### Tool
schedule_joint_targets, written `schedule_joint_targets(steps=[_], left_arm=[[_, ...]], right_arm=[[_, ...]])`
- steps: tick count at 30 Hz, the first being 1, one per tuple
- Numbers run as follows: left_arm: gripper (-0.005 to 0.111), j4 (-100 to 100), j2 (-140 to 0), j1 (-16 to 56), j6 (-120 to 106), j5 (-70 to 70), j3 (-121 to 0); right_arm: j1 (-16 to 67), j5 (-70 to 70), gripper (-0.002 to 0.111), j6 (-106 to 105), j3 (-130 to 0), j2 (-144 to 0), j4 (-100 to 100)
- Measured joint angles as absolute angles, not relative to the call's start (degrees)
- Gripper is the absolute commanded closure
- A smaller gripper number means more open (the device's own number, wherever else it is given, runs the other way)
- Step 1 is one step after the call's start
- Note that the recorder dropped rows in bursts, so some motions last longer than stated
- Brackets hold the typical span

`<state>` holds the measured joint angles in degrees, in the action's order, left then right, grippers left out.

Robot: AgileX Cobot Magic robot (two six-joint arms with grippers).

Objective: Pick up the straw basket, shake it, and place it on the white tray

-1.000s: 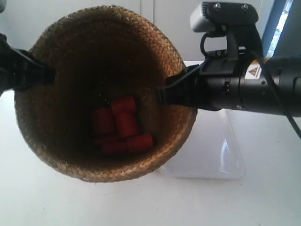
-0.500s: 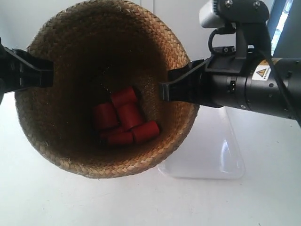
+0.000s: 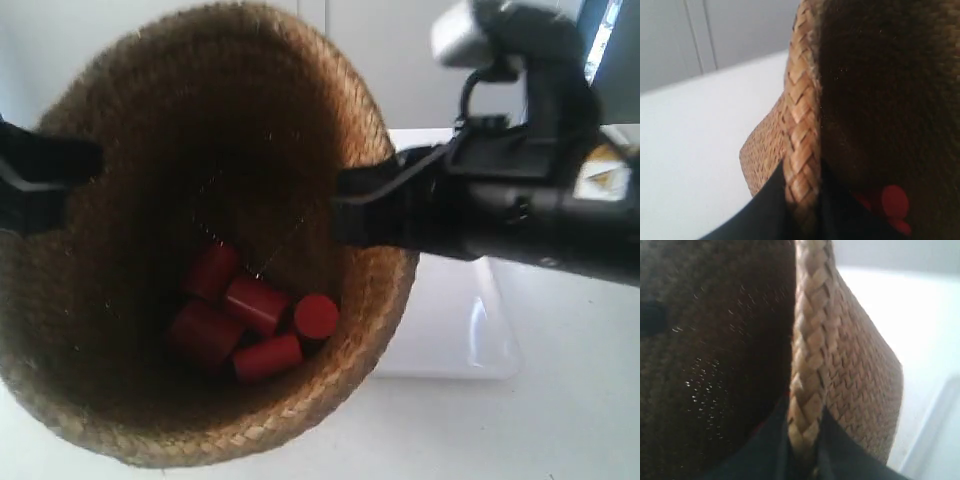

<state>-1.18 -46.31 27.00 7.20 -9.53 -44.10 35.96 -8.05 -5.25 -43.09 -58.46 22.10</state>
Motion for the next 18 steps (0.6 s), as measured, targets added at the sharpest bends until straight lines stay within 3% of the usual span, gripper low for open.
schedule_joint_targets(steps=[4, 7, 10, 15, 18], left_arm=[[0.107, -0.59, -47.25, 25.11, 3.75, 1.75, -42.64], [0.107, -0.95, -51.33, 24.15, 5.68, -3.89, -42.98], [0.107, -1.06, -47.1, 26.01, 4.88, -8.15, -45.22], [0.107, -1.06, -48.41, 25.56, 1.42, 3.28, -44.71], [0.107, -1.89, -53.94, 25.17, 2.77, 2.29, -44.15]], right_arm=[[34.56, 4.31, 0.108, -10.44, -41.25, -59.43, 21.96], [32.54, -1.09, 0.108, -8.61, -41.12, -64.2, 24.4], [34.74, -6.6, 0.108, -9.82, -41.81, -60.0, 24.93], [34.58, 6.83, 0.108, -17.39, -40.08, -58.19, 27.24], [32.1, 2.47, 0.108, -17.83, -40.52, -63.57, 29.38]])
